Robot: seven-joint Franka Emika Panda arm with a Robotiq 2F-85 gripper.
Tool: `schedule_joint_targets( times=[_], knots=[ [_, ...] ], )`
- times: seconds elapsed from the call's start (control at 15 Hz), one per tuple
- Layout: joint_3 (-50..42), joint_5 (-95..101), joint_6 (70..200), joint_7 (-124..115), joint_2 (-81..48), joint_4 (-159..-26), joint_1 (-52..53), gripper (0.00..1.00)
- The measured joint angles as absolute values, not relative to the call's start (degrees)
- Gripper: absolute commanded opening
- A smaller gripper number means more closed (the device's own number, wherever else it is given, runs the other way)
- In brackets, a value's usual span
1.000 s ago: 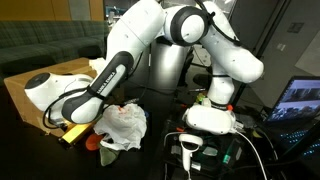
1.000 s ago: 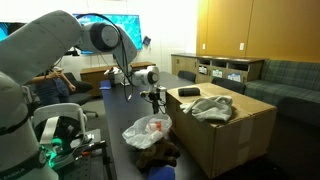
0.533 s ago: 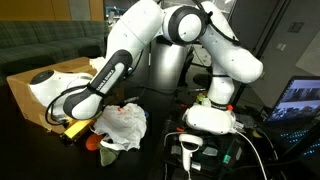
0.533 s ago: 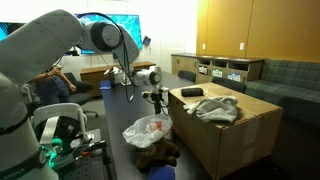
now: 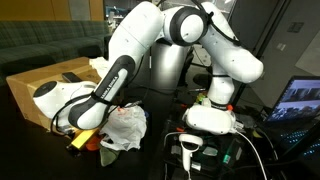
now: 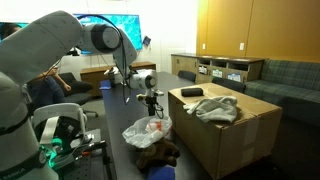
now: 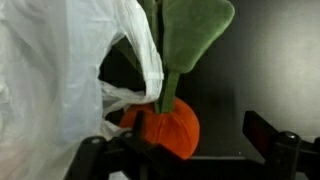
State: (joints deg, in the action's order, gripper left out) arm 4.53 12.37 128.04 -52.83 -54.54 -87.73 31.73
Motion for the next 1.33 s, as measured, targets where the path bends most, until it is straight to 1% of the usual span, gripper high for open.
schedule_joint_targets(
  times=[0.6,0.87,1.13,1.2,1.27,1.33],
  knots=[
    [1.0,13.2,131.5,-53.4,-57.9,-88.9,36.9,1.0],
    [-0.9,13.3,133.5,-53.5,-58.0,-89.1,37.9,1.0],
    [-0.9,13.3,135.5,-53.2,-57.9,-88.9,38.5,1.0],
    [-0.8,13.3,135.7,-52.9,-57.9,-88.9,38.5,0.9],
    [-0.7,13.2,136.0,-52.6,-57.9,-88.9,38.5,0.76],
    [-0.6,13.2,136.3,-52.1,-57.9,-88.9,38.5,0.66]
  ],
)
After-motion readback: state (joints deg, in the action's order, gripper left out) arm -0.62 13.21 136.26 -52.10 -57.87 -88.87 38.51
